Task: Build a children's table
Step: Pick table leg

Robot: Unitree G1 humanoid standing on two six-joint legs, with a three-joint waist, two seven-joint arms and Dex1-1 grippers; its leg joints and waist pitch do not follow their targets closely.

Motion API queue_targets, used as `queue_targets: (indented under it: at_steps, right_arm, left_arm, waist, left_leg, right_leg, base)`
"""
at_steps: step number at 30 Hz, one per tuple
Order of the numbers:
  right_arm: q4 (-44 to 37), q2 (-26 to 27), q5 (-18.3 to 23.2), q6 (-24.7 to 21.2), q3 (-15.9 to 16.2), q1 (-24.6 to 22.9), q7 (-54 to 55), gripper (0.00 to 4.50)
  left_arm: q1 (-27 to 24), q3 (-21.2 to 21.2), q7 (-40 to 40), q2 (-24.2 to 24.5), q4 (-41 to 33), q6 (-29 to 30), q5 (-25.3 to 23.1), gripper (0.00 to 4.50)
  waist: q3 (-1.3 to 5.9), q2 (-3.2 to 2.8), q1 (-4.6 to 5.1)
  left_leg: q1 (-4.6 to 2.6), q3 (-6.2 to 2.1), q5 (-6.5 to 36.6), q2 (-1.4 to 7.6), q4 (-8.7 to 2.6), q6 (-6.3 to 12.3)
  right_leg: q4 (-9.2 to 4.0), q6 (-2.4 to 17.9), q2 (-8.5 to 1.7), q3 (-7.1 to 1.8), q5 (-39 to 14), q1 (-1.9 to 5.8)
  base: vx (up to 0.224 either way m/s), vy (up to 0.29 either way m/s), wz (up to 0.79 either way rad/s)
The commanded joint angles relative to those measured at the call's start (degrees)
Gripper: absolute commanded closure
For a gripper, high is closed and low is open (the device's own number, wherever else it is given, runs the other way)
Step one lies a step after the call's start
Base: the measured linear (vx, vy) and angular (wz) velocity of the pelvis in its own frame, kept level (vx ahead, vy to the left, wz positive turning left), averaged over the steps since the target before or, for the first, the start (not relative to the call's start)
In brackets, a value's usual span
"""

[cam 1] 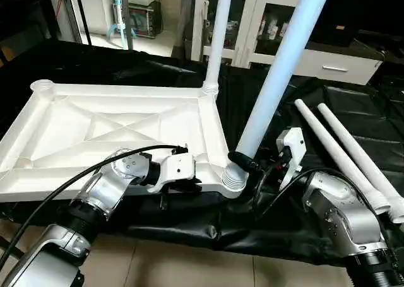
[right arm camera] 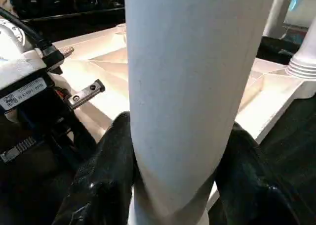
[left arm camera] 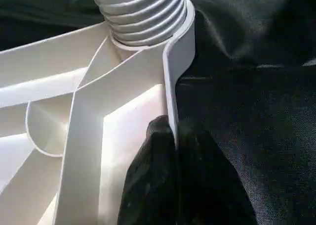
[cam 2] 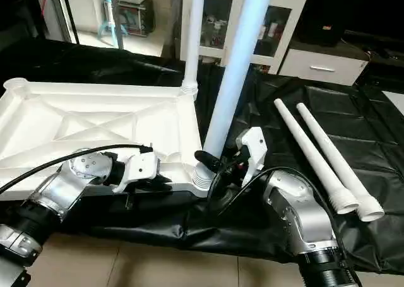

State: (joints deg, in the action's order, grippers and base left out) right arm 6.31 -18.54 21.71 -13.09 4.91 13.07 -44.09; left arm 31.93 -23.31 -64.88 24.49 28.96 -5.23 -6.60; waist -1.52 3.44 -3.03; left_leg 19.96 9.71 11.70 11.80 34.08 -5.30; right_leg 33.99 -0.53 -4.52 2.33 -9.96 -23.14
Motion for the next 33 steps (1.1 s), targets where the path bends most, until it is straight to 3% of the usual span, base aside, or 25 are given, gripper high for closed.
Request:
queue_targets:
  at_steps: [1,5,6,7,8,11,14,16,18,20,22,24,26,28,29,30,33]
  right_arm:
    - [8.34,-0.76,-6.49,-2.39,-0.25,-2.84,6.54,2.69]
    - [12.24,1.67,-9.25,-0.89,-2.13,-0.30,15.40,2.69]
    - [16.81,3.94,-11.23,-0.28,-3.99,2.85,24.18,2.69]
    - [16.81,3.94,-11.23,-0.28,-3.99,2.85,24.18,2.69]
    - [18.58,4.68,-11.90,0.04,-4.52,4.14,27.17,2.69]
    - [23.83,7.24,-12.40,0.47,-5.62,8.54,34.74,2.69]
    - [28.87,10.26,-12.69,1.59,-6.29,13.43,41.30,2.69]
    - [33.64,12.36,-14.08,4.18,-6.04,17.73,46.24,2.69]
    - [36.19,13.18,-14.63,5.52,-5.70,20.01,48.27,2.69]
    - [37.12,13.29,-14.80,5.90,-5.40,20.80,49.06,2.69]
    - [38.36,13.28,-15.06,6.79,-5.11,21.45,49.45,2.69]
    - [39.15,13.39,-15.25,7.58,-5.04,21.83,49.43,2.69]
    - [39.92,13.73,-15.08,8.64,-5.35,22.23,48.90,2.69]
    - [40.93,14.22,-14.74,10.80,-5.75,22.90,48.01,2.69]
    - [40.93,14.22,-14.74,10.80,-5.75,22.90,48.01,2.69]
    - [41.09,14.50,-14.34,12.60,-5.74,23.34,46.73,2.69]
    - [40.87,14.55,-14.20,13.00,-5.41,23.51,45.36,2.69]
  left_arm:
    - [0.15,1.15,1.97,-0.94,-2.92,0.21,0.13,4.50]
    - [1.65,2.24,6.26,-2.76,-2.18,4.26,-0.72,4.50]
    - [3.13,2.95,8.90,-4.94,-1.67,7.80,-0.68,4.50]
    - [3.13,2.95,8.90,-4.94,-1.67,7.80,-0.68,4.50]
    - [3.76,3.14,9.84,-5.90,-1.51,9.26,-0.65,4.50]
    - [6.33,2.95,14.46,-9.80,-0.78,14.91,-1.86,4.50]
    - [9.36,3.79,21.61,-15.92,0.55,21.28,-2.43,4.50]
    - [11.44,4.23,26.39,-20.31,1.17,25.16,-3.10,4.50]
    - [12.43,4.50,28.85,-21.73,1.30,26.68,-3.54,4.50]
    - [12.66,4.68,29.86,-21.64,1.03,27.12,-3.76,4.50]
    - [12.55,4.86,29.88,-21.27,0.63,27.53,-3.89,4.50]
    - [12.13,4.89,29.69,-20.36,0.23,27.80,-4.23,4.50]
    - [11.85,4.94,29.78,-19.79,0.05,28.01,-4.50,4.50]
    - [11.69,4.97,30.05,-19.29,0.03,28.38,-4.63,4.50]
    - [11.69,4.97,30.05,-19.29,0.03,28.38,-4.63,4.50]
    - [11.77,5.04,30.43,-19.22,0.02,28.88,-4.36,4.50]
    - [11.93,5.08,30.52,-19.22,0.08,28.94,-4.20,4.50]
  waist:
    - [1.48,-1.03,0.51]
    - [1.43,-1.07,1.03]
    - [1.30,-1.07,1.62]
    - [1.48,-1.02,1.99]
    - [1.74,-0.83,2.12]
    - [1.85,-0.78,2.33]
    - [2.22,-0.94,2.54]
    - [2.50,-0.92,2.78]
    - [2.95,-0.85,2.57]
    - [3.47,-0.66,2.36]
    - [3.70,-0.32,2.11]
    - [3.48,-0.50,2.02]
    - [3.31,-0.42,2.00]
    - [3.04,-0.56,2.16]
    - [3.04,-0.56,2.16]
    - [2.95,-0.63,2.19]
    - [2.96,-0.59,2.18]
  left_leg:
    - [-0.34,-0.82,27.71,1.41,-6.00,-1.99]
    - [-0.20,-0.89,27.61,1.30,-6.02,-2.39]
    - [-0.16,-0.99,28.19,1.23,-6.06,-2.93]
    - [-0.12,-1.19,28.25,0.84,-5.81,-3.25]
    - [0.18,-1.31,27.03,0.88,-5.88,-3.19]
    - [0.30,-0.76,23.76,0.95,-5.73,-2.53]
    - [0.55,-0.47,20.01,0.79,-5.42,-2.41]
    - [0.83,0.02,15.07,0.79,-5.03,-2.12]
    - [1.06,0.14,11.02,0.54,-4.56,-1.27]
    - [1.34,0.37,4.18,0.25,-3.94,0.75]
    - [1.29,0.67,-2.80,-0.09,-3.35,4.87]
    - [1.08,0.82,-1.55,0.16,-3.43,7.00]
    - [0.91,0.86,0.91,0.49,-3.59,7.39]
    - [0.66,0.94,4.66,0.79,-3.83,6.10]
    - [0.66,0.94,4.66,0.79,-3.83,6.10]
    - [0.47,0.98,6.96,0.87,-3.97,4.73]
    - [0.54,0.96,6.76,0.82,-3.96,3.79]
  right_leg:
    - [-5.58,5.54,-2.98,-1.70,-28.97,0.47]
    - [-5.60,5.45,-3.03,-1.66,-29.98,0.41]
    - [-5.59,5.40,-3.01,-1.53,-31.37,0.27]
    - [-5.81,4.66,-3.03,-1.30,-33.41,0.41]
    - [-5.66,4.45,-3.12,-1.32,-32.74,0.92]
    - [-5.43,5.93,-2.92,-1.65,-26.62,0.71]
    - [-4.81,7.74,-2.67,-1.70,-20.66,1.16]
    - [-3.84,9.90,-2.52,-1.81,-12.50,1.44]
    - [-3.20,11.01,-2.53,-1.78,-7.18,2.08]
    - [-2.21,12.57,-2.27,-1.78,2.78,2.77]
    - [-1.35,15.13,-2.03,-1.81,14.57,3.04]
    - [-1.47,16.72,-2.26,-1.74,13.69,2.93]
    - [-1.78,17.08,-2.38,-1.70,9.39,2.87]
    - [-2.25,16.55,-2.38,-1.64,2.97,2.49]
    - [-2.25,16.55,-2.38,-1.64,2.97,2.49]
    - [-2.46,15.80,-2.27,-1.63,-0.14,2.26]
    - [-2.31,15.12,-2.17,-1.68,0.35,2.28]
  base:
    - [0.000,0.000,0.00]
    - [0.000,0.000,0.00]
    - [0.000,0.000,0.00]
    - [0.000,0.000,0.00]
    - [0.000,0.000,0.00]
    - [0.000,0.000,0.00]
    - [0.000,0.000,0.00]
    - [0.000,0.000,0.00]
    - [0.000,0.000,0.00]
    - [0.052,-0.017,-0.01]
    - [0.062,-0.003,-0.01]
    - [0.029,0.002,-0.01]
    - [0.000,0.000,0.00]
    - [0.000,0.000,0.00]
    - [0.000,0.000,0.00]
    - [0.000,0.000,0.00]
    - [0.000,0.000,0.00]
